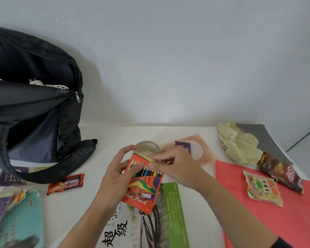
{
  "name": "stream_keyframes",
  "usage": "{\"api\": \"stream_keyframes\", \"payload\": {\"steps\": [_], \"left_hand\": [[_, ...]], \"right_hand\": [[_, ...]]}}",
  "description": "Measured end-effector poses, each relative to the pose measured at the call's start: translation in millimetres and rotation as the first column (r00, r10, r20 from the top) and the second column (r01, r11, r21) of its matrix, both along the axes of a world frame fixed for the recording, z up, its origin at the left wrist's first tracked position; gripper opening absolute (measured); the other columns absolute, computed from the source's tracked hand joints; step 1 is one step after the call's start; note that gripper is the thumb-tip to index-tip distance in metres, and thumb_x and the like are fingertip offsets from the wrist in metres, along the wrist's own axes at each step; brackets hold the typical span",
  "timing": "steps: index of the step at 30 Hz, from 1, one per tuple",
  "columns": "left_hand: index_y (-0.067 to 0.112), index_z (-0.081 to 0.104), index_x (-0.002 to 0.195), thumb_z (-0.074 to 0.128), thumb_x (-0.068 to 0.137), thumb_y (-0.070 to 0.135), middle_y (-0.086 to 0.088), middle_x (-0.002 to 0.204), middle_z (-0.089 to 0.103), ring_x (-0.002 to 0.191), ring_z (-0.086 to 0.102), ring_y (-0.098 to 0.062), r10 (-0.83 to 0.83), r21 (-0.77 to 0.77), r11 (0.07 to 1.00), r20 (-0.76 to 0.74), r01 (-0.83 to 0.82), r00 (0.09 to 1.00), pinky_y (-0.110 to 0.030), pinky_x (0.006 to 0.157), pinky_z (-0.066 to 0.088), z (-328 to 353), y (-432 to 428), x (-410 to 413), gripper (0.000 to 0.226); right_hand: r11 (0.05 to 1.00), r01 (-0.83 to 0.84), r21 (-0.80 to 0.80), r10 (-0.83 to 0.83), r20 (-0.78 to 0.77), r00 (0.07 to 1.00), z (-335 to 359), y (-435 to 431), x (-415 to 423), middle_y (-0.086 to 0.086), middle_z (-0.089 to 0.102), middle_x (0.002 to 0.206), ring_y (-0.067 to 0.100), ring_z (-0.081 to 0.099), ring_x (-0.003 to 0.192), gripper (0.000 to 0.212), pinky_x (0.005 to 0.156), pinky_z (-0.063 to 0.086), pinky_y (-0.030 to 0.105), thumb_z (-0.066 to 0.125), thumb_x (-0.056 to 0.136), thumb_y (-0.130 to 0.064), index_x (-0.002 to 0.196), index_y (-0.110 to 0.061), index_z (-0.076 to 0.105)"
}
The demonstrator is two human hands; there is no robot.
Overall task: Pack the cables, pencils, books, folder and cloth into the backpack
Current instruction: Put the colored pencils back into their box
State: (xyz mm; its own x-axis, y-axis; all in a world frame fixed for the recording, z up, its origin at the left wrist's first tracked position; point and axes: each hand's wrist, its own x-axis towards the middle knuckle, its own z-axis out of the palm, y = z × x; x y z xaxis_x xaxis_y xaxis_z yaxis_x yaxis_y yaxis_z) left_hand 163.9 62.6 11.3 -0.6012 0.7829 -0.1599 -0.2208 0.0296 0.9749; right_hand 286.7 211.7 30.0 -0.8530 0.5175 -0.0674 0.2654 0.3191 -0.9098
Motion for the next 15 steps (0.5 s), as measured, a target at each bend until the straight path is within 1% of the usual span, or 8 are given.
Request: {"api": "stream_keyframes", "payload": {"steps": [2,3,5,8,10,12,14,15], "left_hand": [[0.029,0.067,0.118,0.063,0.098,0.018,-0.013,0.102,0.077,0.082,0.076,-0.037,0.014,0.024,1.0,0.011,-0.015,1.0,-0.038,0.065,0.061,1,1,0,0.023],[0.027,0.068,0.114,0.061,0.1,0.02,-0.014,0.101,0.077,0.081,0.076,-0.037,0.029,0.038,0.999,0.028,-0.03,0.999,-0.038,0.064,0.061,2,2,0,0.018],[0.024,0.067,0.109,0.058,0.102,0.023,-0.017,0.097,0.076,0.076,0.075,-0.036,0.068,0.056,0.996,0.052,-0.07,0.996,-0.035,0.059,0.06,5,2,0,0.012],[0.02,0.064,0.106,0.058,0.102,0.021,-0.017,0.091,0.075,0.072,0.074,-0.035,0.098,0.068,0.992,0.058,-0.102,0.994,-0.033,0.054,0.059,13,3,-1,0.007],[0.02,0.064,0.105,0.059,0.102,0.02,-0.018,0.092,0.075,0.074,0.074,-0.035,0.08,0.065,0.994,0.049,-0.083,0.996,-0.034,0.057,0.058,19,4,-2,0.006],[0.021,0.063,0.105,0.057,0.102,0.022,-0.019,0.097,0.074,0.08,0.073,-0.036,0.036,0.07,0.997,0.043,-0.039,0.998,-0.039,0.066,0.057,24,2,-3,0.007],[0.02,0.06,0.11,0.056,0.103,0.024,-0.02,0.103,0.072,0.089,0.072,-0.036,-0.012,0.06,0.998,0.018,0.011,1.0,-0.045,0.076,0.055,31,-3,-6,0.009],[0.018,0.059,0.112,0.055,0.103,0.024,-0.019,0.104,0.072,0.092,0.072,-0.034,-0.021,0.05,0.999,-0.005,0.021,1.0,-0.044,0.077,0.055,37,-8,-8,0.011]], "right_hand": [[0.999,0.028,0.015,-0.028,-0.024,0.999,-2,-2,-2,-0.01,0.077,0.112,0.001,0.069,0.106,0.03,0.095,0.056,0.028,0.076,0.092,-0.027,0.121,-0.023,0.076],[0.999,0.044,-0.012,-0.045,-0.056,0.997,-3,-3,-3,-0.009,0.077,0.114,0.003,0.07,0.107,0.029,0.096,0.057,0.033,0.075,0.093,-0.027,0.121,-0.024,0.076],[0.988,0.097,-0.123,-0.114,-0.142,0.983,-3,-9,-6,-0.006,0.078,0.108,0.013,0.074,0.101,0.021,0.087,0.062,0.042,0.073,0.095,-0.022,0.115,-0.021,0.079],[0.957,0.188,-0.219,-0.243,-0.261,0.934,2,-17,-9,-0.002,0.078,0.094,0.019,0.075,0.091,0.009,0.076,0.063,0.035,0.071,0.095,-0.016,0.096,-0.018,0.079],[0.94,0.216,-0.265,-0.291,-0.29,0.911,6,-20,-9,0.005,0.077,0.091,0.021,0.075,0.087,0.008,0.073,0.062,0.034,0.071,0.095,-0.015,0.09,-0.016,0.077],[0.938,0.213,-0.272,-0.295,-0.307,0.905,12,-19,-7,0.011,0.076,0.09,0.022,0.074,0.083,0.007,0.07,0.061,0.035,0.071,0.095,-0.014,0.091,-0.011,0.076],[0.942,0.173,-0.289,-0.259,-0.295,0.92,19,-16,-7,0.012,0.075,0.09,0.024,0.075,0.083,0.008,0.072,0.061,0.041,0.072,0.094,-0.017,0.093,-0.01,0.076],[0.943,0.14,-0.302,-0.228,-0.279,0.933,24,-15,-8,0.011,0.076,0.091,0.025,0.076,0.085,0.009,0.074,0.062,0.044,0.074,0.093,-0.02,0.094,-0.012,0.076]]}}
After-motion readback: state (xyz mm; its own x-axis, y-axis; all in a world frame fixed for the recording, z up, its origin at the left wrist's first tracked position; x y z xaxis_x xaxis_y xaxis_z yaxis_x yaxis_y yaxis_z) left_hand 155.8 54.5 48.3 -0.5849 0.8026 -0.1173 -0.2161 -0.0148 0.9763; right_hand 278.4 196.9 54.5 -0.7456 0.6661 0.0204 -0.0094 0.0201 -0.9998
